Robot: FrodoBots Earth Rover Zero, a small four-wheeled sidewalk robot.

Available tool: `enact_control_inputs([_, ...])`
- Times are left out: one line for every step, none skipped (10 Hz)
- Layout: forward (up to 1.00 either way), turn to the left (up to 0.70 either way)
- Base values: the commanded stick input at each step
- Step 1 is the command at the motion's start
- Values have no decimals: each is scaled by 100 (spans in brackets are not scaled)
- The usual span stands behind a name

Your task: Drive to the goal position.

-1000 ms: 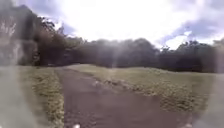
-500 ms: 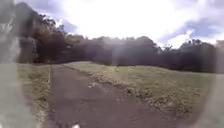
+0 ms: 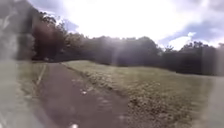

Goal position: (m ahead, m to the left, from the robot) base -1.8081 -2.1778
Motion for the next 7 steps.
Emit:
enact_control_inputs([85,0])
enact_control_inputs([85,0])
enact_control_inputs([79,-13])
enact_control_inputs([70,-35])
enact_control_inputs([70,-35])
enact_control_inputs([70,-35])
enact_control_inputs([70,-35])
